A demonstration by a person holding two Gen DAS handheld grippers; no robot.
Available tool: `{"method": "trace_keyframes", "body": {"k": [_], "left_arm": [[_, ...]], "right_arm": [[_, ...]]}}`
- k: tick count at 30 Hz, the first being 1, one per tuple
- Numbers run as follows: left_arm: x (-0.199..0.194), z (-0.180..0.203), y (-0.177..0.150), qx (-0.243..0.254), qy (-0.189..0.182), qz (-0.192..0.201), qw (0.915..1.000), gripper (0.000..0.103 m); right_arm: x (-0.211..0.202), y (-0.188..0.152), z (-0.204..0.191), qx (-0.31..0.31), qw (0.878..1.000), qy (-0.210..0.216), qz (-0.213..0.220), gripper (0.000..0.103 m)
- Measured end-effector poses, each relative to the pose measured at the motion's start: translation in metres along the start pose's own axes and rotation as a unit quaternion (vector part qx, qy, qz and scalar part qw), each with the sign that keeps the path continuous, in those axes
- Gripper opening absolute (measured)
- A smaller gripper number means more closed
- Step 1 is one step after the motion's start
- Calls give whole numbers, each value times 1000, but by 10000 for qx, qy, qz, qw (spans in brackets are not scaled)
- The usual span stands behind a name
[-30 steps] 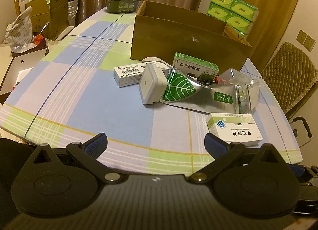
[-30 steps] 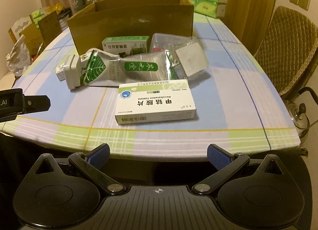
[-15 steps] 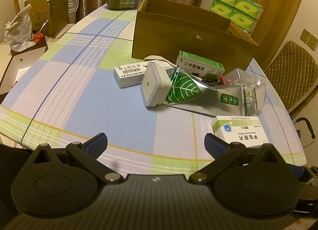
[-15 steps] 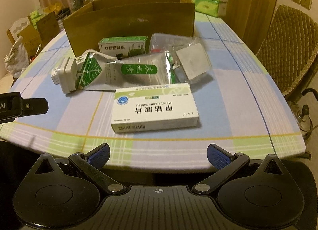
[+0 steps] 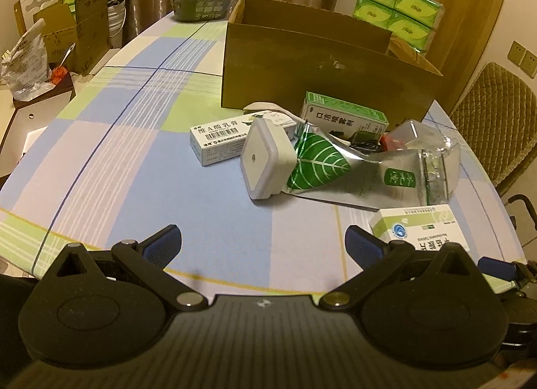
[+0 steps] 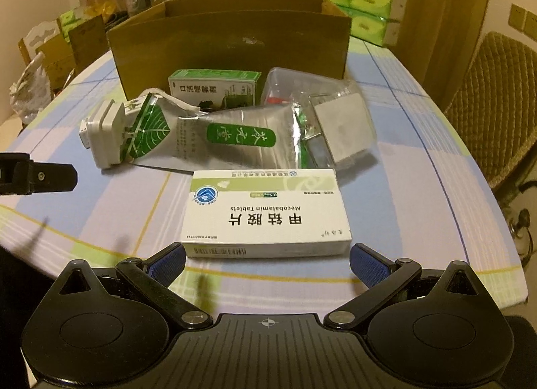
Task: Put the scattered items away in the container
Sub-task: 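Grasp the Mecobalamin tablets box with the right gripper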
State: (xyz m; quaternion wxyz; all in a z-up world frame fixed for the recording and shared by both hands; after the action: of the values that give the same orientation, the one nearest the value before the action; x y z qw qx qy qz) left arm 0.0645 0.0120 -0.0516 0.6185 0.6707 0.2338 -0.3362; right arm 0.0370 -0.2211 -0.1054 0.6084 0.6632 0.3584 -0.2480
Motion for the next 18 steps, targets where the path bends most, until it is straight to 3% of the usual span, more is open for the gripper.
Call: {"method": "trace_keyframes", "body": {"k": [9,14,18], "left_arm": [[18,1,1,183,-113,-102,9997,102],[22,16,0,636,-429,-114,9970,102],[27,35,-2,1184,-676,-129,9906,102]], "right_arm": [[5,6,15,76,9999,-134,-7,101],[-2,7,32,-124,9993,-288,179,101],[-1,10,50,108,9987,-419,257,101]]}}
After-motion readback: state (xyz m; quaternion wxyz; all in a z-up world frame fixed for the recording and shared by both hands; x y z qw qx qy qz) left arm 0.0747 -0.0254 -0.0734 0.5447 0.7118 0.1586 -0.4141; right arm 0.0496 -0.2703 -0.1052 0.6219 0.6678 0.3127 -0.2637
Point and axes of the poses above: each gripper's, at about its wrist camera, not at the fingertips, and x roughly the way its jaws point, z to its right, y to its top, the point moved 1 cm from there along x, roughly the way its jaws point, and after that the axes turned 13 degrees about x, right-handed, at the moved point
